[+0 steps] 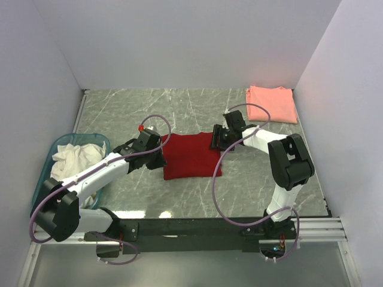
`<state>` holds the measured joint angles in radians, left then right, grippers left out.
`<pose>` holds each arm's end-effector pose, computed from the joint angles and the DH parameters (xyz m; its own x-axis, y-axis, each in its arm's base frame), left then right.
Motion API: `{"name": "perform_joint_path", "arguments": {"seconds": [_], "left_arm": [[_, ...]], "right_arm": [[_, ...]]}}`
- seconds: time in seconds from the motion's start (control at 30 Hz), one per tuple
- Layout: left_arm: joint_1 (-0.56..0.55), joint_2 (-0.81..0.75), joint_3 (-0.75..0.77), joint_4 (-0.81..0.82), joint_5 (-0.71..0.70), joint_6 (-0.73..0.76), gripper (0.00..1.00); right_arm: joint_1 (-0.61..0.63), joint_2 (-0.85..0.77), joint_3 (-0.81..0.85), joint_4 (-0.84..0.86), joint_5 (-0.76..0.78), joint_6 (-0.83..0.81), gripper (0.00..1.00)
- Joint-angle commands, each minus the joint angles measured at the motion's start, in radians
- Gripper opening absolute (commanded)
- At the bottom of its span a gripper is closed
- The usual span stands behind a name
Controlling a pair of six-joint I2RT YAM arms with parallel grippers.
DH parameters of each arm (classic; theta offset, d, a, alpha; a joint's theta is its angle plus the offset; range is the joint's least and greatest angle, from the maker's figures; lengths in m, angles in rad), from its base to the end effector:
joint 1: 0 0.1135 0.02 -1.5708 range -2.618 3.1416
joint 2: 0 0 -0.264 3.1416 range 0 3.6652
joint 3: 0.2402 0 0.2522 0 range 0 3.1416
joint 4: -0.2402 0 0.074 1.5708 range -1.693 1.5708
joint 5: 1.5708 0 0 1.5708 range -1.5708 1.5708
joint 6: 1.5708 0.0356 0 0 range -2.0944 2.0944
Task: Fold and stack the t-shirts
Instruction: Neatly place the folded tshirt to the corner
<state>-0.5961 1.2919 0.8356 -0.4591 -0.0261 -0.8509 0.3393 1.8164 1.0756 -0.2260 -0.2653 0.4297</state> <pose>0.2160 -0.1455 0.2263 -0.8446 -0.3352 -0.4174 -0.1319 0.8860 -0.4446 0.3430 0.1309 0.1594 -0.8979 0.1094 -0.4264 -0.0963 0.8963 0.4328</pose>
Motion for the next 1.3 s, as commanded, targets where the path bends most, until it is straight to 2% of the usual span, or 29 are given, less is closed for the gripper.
{"name": "perform_joint_path", "arguments": {"seconds": [0.0, 0.07, 0.17, 0.27, 0.33, 0.37, 0.43, 0.47, 0.57, 0.67, 0.77, 0.87, 1.07, 1.2, 1.27], "left_arm": [[0.004, -0.032, 0.013, -0.001, -0.014, 0.021, 0.05], [0.004, -0.032, 0.011, 0.000, -0.012, 0.023, 0.05], [0.005, -0.029, 0.017, -0.001, -0.009, 0.026, 0.05], [0.005, -0.031, 0.037, -0.016, -0.011, 0.033, 0.05], [0.005, -0.039, 0.062, -0.044, -0.017, 0.047, 0.05], [0.009, -0.042, 0.071, -0.053, -0.021, 0.052, 0.05], [0.012, -0.054, 0.102, -0.081, -0.018, 0.073, 0.05], [0.016, -0.060, 0.111, -0.091, -0.018, 0.081, 0.05], [0.021, -0.091, 0.151, -0.139, -0.026, 0.111, 0.02], [0.022, -0.132, 0.169, -0.171, -0.020, 0.141, 0.01], [0.022, -0.190, 0.119, -0.171, -0.003, 0.157, 0.01], [0.022, -0.256, 0.059, -0.162, 0.011, 0.171, 0.01], [0.022, -0.324, -0.006, -0.158, -0.008, 0.179, 0.01], [0.022, -0.327, -0.007, -0.158, -0.005, 0.182, 0.01], [0.022, -0.322, 0.008, -0.162, 0.005, 0.187, 0.01]], "right_arm": [[0.049, 0.020, 0.032, -0.074, 0.139, -0.008, 0.66], [0.078, 0.035, 0.053, -0.096, 0.196, -0.006, 0.66], [0.098, 0.053, 0.063, -0.092, 0.186, 0.012, 0.63], [0.110, 0.077, 0.067, -0.085, 0.179, 0.037, 0.52], [0.119, 0.086, 0.076, -0.085, 0.179, 0.043, 0.41], [0.124, 0.089, 0.084, -0.091, 0.196, 0.043, 0.24], [0.132, 0.093, 0.109, -0.111, 0.218, 0.049, 0.02], [0.132, 0.093, 0.116, -0.124, 0.245, 0.047, 0.00], [0.132, 0.089, 0.156, -0.144, 0.308, 0.044, 0.00], [0.125, 0.098, 0.234, -0.196, 0.440, 0.032, 0.00], [0.104, 0.158, 0.364, -0.298, 0.518, -0.028, 0.00], [0.061, 0.257, 0.591, -0.415, 0.575, -0.060, 0.00], [0.009, 0.313, 0.770, -0.417, 0.713, -0.201, 0.00], [-0.063, 0.411, 0.990, -0.464, 0.781, -0.314, 0.00], [-0.082, 0.434, 1.041, -0.451, 0.805, -0.360, 0.00]]}}
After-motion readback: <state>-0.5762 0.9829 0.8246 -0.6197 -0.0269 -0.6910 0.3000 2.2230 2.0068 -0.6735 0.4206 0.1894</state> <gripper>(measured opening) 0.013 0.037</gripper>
